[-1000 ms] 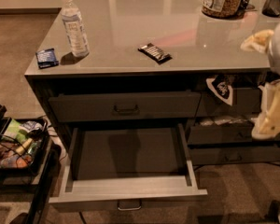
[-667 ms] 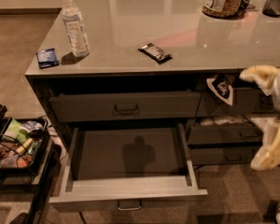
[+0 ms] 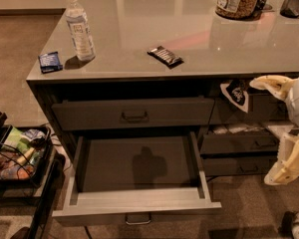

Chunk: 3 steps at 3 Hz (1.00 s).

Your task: Close middle drawer

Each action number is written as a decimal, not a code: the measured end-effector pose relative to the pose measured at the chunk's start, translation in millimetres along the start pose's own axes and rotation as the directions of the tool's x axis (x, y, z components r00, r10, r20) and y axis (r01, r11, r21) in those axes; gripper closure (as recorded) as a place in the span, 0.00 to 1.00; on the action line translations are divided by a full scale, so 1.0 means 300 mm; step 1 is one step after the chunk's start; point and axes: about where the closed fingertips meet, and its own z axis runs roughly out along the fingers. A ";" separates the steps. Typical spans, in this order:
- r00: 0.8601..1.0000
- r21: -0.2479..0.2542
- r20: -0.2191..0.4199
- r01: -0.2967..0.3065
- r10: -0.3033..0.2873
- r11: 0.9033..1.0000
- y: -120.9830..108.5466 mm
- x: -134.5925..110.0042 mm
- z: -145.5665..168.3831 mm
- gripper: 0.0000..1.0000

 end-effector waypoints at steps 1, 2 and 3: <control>0.998 0.036 0.058 0.010 -0.012 0.999 0.035 0.014 0.053 0.00; 0.983 0.082 0.180 -0.044 0.029 0.996 0.138 0.067 0.218 0.00; 0.966 0.061 0.259 -0.025 0.008 0.998 0.211 0.113 0.417 0.00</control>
Offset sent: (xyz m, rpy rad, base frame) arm -0.0346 0.0225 -0.1689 0.3280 -0.2321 0.0918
